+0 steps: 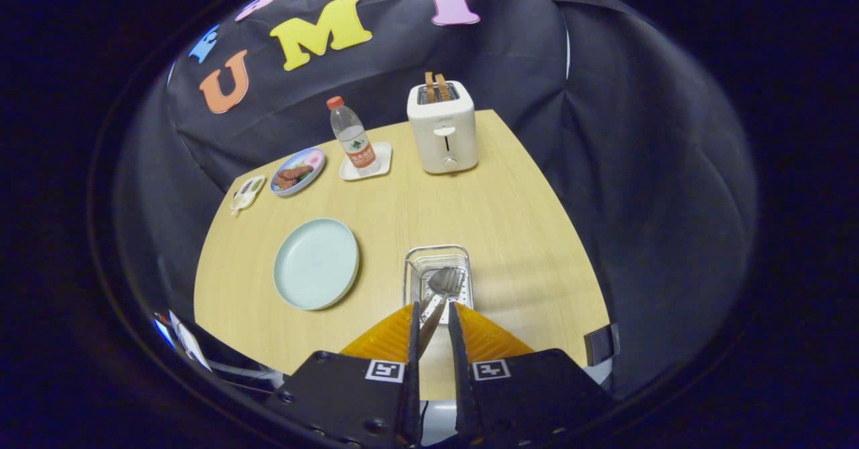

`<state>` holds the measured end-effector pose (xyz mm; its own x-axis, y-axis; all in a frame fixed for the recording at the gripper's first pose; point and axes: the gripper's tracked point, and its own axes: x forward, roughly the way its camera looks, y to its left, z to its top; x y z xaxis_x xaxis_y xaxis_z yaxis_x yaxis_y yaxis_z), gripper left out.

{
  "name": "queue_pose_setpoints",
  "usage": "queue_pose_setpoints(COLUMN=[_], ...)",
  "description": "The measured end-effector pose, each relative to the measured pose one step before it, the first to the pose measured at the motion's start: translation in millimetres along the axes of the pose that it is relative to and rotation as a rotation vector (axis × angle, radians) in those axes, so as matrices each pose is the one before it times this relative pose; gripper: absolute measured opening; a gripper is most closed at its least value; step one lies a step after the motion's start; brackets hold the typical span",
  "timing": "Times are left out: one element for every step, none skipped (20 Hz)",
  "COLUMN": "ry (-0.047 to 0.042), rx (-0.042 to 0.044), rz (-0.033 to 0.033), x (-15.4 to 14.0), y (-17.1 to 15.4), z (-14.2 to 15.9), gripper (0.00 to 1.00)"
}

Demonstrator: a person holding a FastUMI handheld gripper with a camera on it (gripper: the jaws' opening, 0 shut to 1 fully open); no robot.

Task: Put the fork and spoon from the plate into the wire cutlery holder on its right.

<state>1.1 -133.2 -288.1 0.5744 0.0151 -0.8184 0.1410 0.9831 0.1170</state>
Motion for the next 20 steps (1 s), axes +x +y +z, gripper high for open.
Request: queue_pose_setpoints(ry=[-0.01955,-0.01903,-0.01733,-0.01658,-0.01619,-0.01448,-0.01821,-0.01682,-0.01285,-0.01072,-0.01179,-0.01795,-0.02309,-0.02514,-0.02466,-0.03101,-0.03497,-0.04283,-0.04340,-0.04658], rx=[-0.00849,-0.00952,-0.01477,-0.01488,-0.01121,-0.01154,-0.01222,-0.01782,-0.01729,-0.00882,-0.00052,-0.00109,-0.00435,-0.00695,-0.01179,-0.01634,-0.01501,-0.01504,-0.01464,-0.01402], rz=[0.00180,0.01650,0.00994,0.00744,0.01353,0.01030,0.01468,0.01470,0.00249,0.01149,0.01237,0.01378,0.00329,0.00827,0.00590,-0.00683,-0.01526,-0.00099,-0.00406,-0.00534], x=[-3.29,-3.92,-5.89,-2.24,-3.93,-5.14,-4.23,-4.37,-4.84,-5.54,-7.47,-12.24,-8.42,-8.07,-8.50,-5.83,-6.65,-8.80,-8.42,-8.35], y=[5.28,9.13,9.24,9.53,11.65,10.58,12.01,11.81,9.11,11.36,10.92,11.54,7.80,8.77,10.09,5.98,3.97,7.36,6.33,5.22], z=[3.17,3.25,3.74,1.74,3.35,3.68,3.29,3.76,2.91,3.23,5.03,6.15,7.28,6.54,7.20,7.62,10.25,10.28,11.85,11.30], gripper=[0.22,0.24,0.29,0.33,0.36,0.39,0.39,0.44,0.47,0.50,0.53,0.56,0.60,0.64,0.68,0.76,0.83,0.91,0.94,0.98])
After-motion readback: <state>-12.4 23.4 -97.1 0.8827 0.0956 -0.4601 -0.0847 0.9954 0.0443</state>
